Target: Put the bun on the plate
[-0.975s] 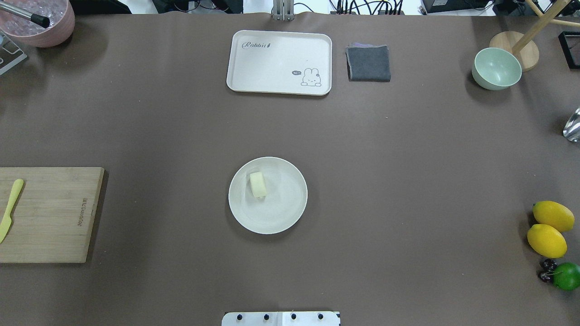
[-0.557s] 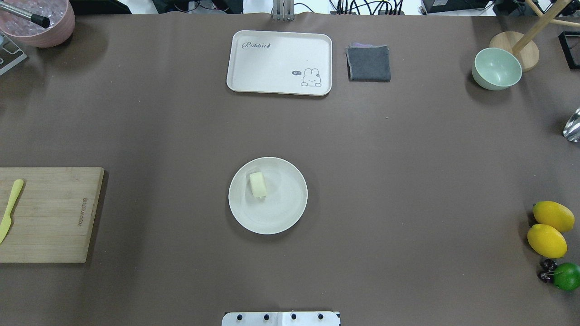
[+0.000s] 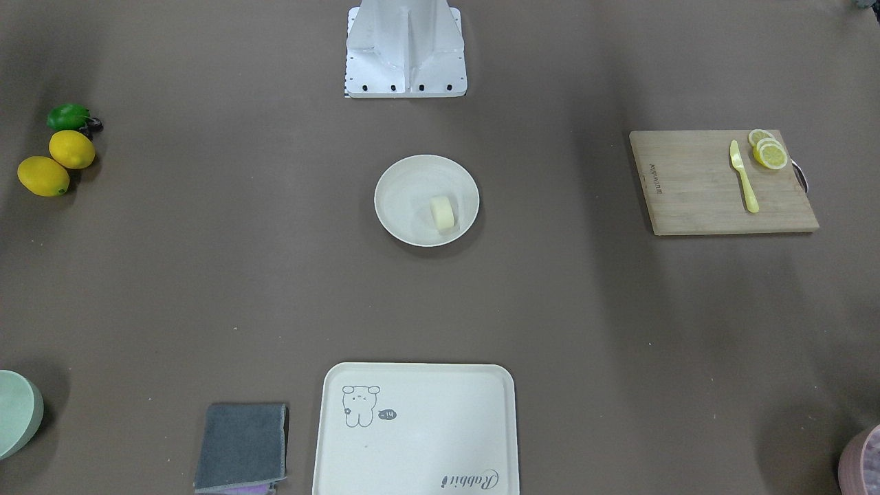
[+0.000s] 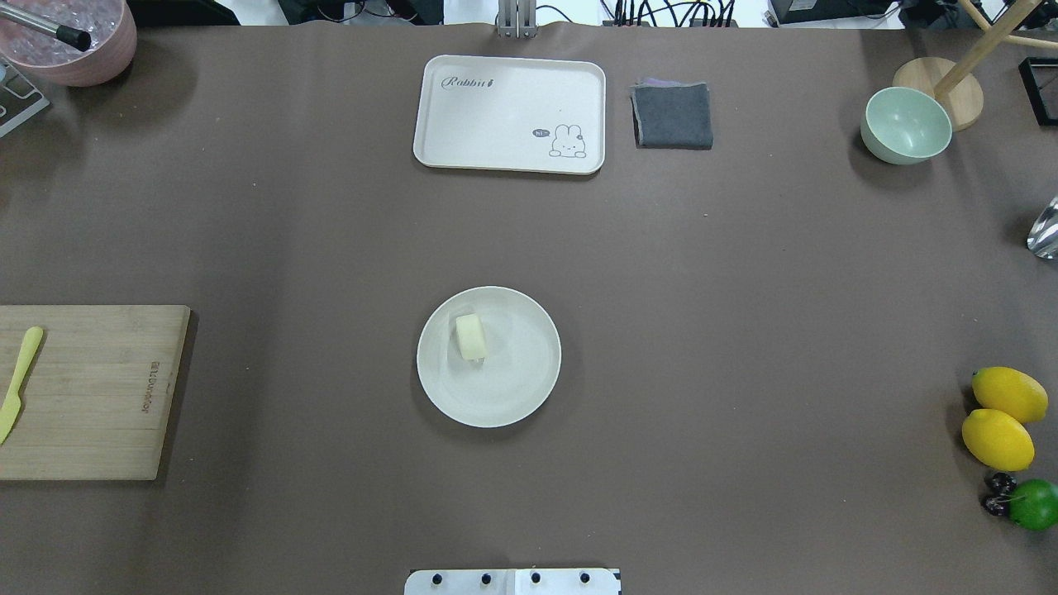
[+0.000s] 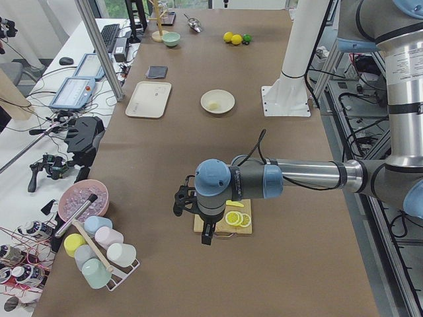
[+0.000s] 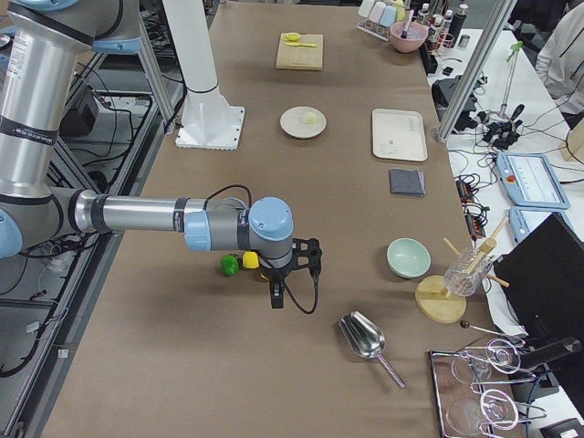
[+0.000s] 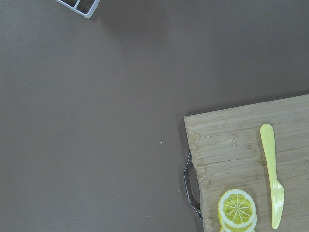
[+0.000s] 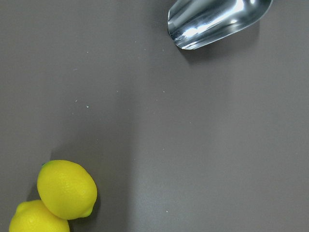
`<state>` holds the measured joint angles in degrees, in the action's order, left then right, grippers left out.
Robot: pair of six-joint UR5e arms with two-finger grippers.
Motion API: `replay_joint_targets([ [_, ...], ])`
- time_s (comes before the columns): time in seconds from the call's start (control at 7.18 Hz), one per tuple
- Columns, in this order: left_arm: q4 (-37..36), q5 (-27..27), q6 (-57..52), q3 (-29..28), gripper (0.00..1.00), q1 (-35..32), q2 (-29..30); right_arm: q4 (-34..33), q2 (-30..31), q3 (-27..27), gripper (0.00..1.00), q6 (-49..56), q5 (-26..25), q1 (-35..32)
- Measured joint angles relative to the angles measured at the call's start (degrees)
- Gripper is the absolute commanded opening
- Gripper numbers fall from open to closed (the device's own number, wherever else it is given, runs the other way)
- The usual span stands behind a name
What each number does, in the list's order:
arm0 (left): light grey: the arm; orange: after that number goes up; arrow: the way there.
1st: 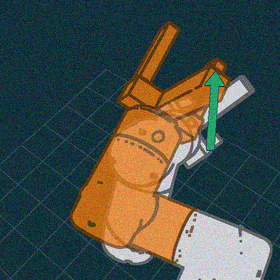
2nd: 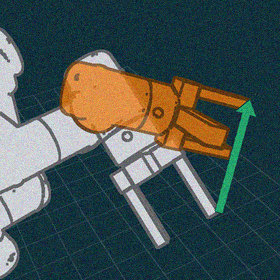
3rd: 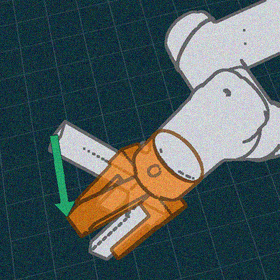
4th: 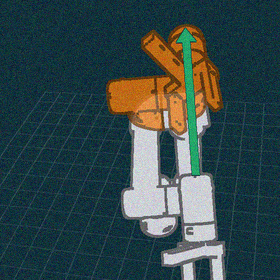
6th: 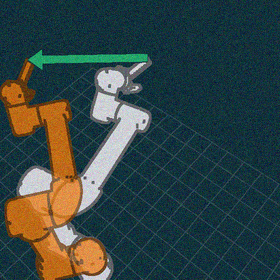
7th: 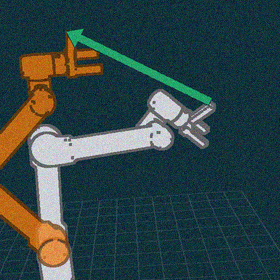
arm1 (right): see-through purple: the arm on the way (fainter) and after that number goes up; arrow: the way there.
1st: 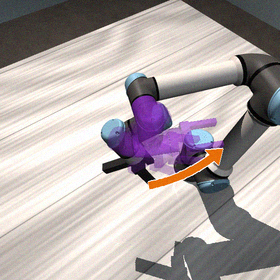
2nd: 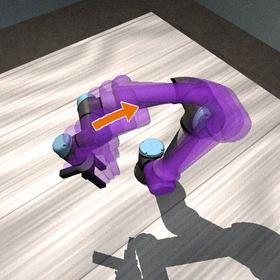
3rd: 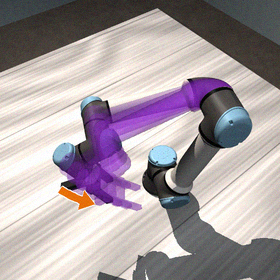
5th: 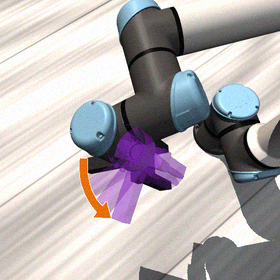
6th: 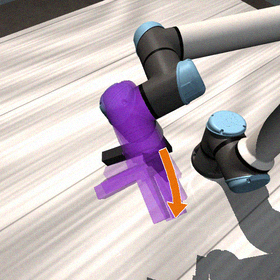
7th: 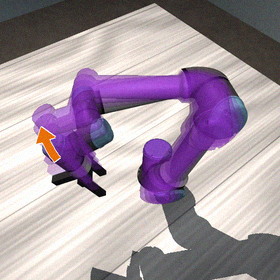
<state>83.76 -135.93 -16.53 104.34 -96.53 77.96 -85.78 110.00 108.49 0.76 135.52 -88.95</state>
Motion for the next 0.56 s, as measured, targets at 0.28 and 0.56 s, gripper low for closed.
replay_joint_targets([
  [0.28, 0.0, 0.1, 0.0, 0.0, 0.97, -0.8, -0.3, 0.0, 1.0, -0.6, 1.00, 0.0, 0.4, -0.9],
  [0.56, -0.2, 2.0, 0.1, 0.5, 0.97, -1.4, -0.1, -0.1, 1.2, -0.6, 1.00, 0.1, -0.1, -0.7],
])
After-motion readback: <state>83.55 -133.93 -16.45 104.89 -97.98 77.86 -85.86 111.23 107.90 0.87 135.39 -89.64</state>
